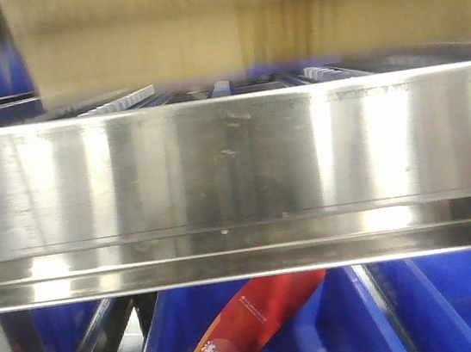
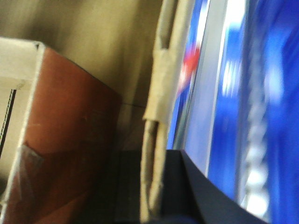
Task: Stack two boxes on right shelf middle
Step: 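Push the held boxes forward onto the middle shelf rollers with both grippers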
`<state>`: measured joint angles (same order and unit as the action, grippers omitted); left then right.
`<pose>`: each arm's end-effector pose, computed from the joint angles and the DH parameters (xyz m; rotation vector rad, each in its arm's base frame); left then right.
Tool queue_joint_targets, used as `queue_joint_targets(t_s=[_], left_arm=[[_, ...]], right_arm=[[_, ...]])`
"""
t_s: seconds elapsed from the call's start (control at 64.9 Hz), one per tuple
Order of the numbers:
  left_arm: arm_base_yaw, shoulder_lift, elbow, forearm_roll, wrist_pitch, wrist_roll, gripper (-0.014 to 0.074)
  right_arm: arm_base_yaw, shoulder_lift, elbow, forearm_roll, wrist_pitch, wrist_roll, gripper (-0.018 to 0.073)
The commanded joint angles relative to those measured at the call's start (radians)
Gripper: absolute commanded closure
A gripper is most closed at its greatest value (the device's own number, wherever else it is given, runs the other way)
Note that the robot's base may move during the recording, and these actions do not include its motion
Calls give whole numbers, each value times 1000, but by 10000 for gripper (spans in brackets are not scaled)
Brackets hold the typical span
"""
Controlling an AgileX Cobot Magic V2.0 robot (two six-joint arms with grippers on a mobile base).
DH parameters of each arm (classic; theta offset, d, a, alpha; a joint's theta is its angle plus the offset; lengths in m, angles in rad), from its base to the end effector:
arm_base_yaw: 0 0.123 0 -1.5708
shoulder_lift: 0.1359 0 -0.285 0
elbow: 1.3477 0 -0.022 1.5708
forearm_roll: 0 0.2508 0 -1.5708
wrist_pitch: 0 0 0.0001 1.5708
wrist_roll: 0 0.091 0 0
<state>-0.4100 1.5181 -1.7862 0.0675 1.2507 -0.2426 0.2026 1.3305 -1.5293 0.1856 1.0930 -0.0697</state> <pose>0.2847 -0.1174 0.4440 0.2052 2.4645 -0.1946 0.2587 0.0684 0.4338 -0.3000 2.3583 0.3002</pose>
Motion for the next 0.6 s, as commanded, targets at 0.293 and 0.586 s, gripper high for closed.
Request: queue_joint_targets(t_s=[0.293, 0.586], left_arm=[[4, 5, 40, 35, -30, 1, 280], [4, -62, 37, 22, -30, 1, 94]], right_arm=[[-9, -5, 19, -22, -43, -17, 186], [-9, -82, 17, -22, -84, -17, 43]])
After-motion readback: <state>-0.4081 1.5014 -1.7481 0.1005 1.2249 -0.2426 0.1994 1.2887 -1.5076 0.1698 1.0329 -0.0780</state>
